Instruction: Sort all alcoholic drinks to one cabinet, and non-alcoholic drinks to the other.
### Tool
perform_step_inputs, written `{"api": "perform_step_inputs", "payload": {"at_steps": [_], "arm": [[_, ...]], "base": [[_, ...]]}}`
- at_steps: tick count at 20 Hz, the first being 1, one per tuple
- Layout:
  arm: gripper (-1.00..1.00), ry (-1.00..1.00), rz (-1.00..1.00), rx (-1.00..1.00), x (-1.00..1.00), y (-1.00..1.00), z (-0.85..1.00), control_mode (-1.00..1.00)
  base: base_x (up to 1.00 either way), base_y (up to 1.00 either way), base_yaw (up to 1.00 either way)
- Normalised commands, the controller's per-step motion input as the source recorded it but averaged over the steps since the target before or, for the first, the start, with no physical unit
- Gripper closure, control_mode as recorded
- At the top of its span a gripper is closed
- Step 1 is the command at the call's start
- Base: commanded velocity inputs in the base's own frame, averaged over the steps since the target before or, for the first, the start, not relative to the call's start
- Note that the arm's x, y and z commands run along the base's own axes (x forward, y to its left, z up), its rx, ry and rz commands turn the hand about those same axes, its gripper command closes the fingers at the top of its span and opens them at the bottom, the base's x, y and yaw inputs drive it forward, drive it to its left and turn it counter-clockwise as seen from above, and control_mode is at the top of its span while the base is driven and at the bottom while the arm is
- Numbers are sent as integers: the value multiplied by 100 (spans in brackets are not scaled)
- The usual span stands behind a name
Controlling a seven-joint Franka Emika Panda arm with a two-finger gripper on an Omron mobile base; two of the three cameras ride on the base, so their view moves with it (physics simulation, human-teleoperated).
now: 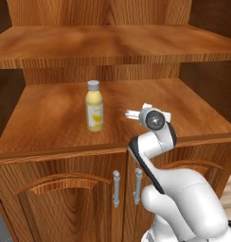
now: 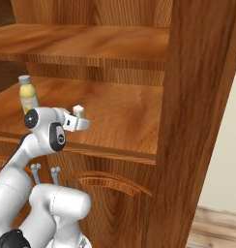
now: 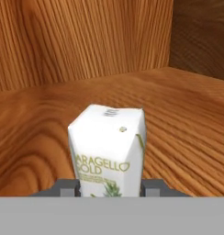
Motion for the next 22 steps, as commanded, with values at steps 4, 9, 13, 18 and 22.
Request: {"api": "perform_step_inputs", "payload": {"at_steps": [4,9,13,18,22], "arm": [[100,0,0,0,15,0,-12,-100],[100,0,0,0,14,0,-17,-100],[100,0,0,0,9,0,-27,-100],[-100,1,0,0,1,2,-24,-100],[-100,0,0,0,0,0,-4,-100]], "base": [[0,0,0],[0,0,0],[0,0,0],[0,0,0],[0,0,0]]}}
